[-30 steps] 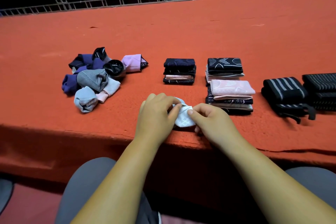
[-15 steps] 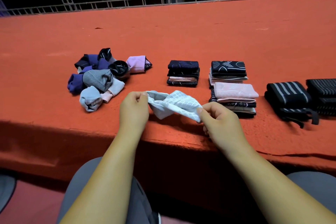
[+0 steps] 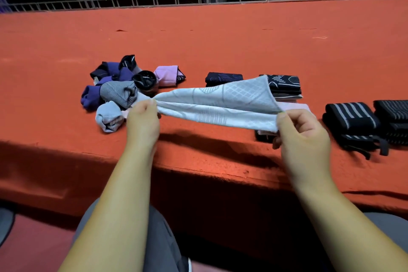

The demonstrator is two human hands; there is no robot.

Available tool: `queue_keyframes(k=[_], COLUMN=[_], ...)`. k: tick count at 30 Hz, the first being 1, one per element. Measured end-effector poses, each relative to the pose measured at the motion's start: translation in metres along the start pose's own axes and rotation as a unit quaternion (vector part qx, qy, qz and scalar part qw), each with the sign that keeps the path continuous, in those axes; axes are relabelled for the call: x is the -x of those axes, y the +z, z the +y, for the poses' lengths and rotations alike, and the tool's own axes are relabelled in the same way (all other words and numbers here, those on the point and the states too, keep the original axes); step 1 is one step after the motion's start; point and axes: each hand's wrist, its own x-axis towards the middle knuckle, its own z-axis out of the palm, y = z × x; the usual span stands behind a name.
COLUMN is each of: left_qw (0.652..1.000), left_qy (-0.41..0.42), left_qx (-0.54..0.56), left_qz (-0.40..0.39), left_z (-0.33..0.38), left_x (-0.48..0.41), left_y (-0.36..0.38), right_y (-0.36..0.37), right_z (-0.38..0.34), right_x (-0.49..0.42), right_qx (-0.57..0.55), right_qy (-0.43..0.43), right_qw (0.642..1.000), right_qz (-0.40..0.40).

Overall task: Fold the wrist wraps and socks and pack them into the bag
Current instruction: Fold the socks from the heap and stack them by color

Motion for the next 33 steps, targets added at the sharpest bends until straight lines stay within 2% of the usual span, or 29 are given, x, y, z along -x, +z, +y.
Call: queue_keyframes(k=[3,7,11,14,17,19,21,23,26,29,30,33], left_qw=[0.996,0.988,0.985,0.977,0.974,0.969,0.946,0.907,0.862,0.849,0.85,0.87], left_qy=[0.02,0.01,0.055,0.044,0.081,0.107,0.164,0.255,0.322,0.344,0.347,0.34], left_qx=[0.009,0.076,0.001,-0.033,-0.109,-0.085,-0.063,-0.052,-0.039,-0.054,-0.054,-0.028], left_qz=[-0.092,-0.137,-0.16,-0.204,-0.179,-0.207,-0.271,-0.329,-0.39,-0.398,-0.394,-0.356], left_z=[0.006,0.01,0.008,0.01,0.01,0.013,0.021,0.028,0.042,0.053,0.056,0.055], left_x=[0.012,0.018,0.021,0.026,0.029,0.034,0.042,0.048,0.06,0.069,0.071,0.066], left_y=[0.007,0.008,0.002,-0.004,-0.012,-0.014,-0.015,-0.013,-0.013,-0.014,-0.015,-0.018], right_y=[0.0,0.004,0.004,0.007,0.017,0.023,0.029,0.033,0.033,0.028,0.027,0.026], right_z=[0.005,0.005,0.009,0.012,0.017,0.017,0.017,0.014,-0.003,-0.02,-0.023,-0.025], right_x=[0.008,0.011,0.009,0.005,0.0,-0.002,-0.003,-0.005,-0.012,-0.02,-0.022,-0.02], right_qx=[0.025,0.053,0.138,0.174,0.208,0.216,0.224,0.219,0.203,0.153,0.141,0.113], right_qy=[-0.026,-0.047,-0.088,-0.118,-0.151,-0.15,-0.147,-0.143,-0.102,-0.077,-0.086,-0.102], right_qw=[0.997,0.989,0.977,0.968,0.945,0.935,0.929,0.925,0.909,0.877,0.872,0.893], right_qz=[-0.074,-0.13,-0.134,-0.135,-0.2,-0.237,-0.256,-0.275,-0.349,-0.449,-0.46,-0.424])
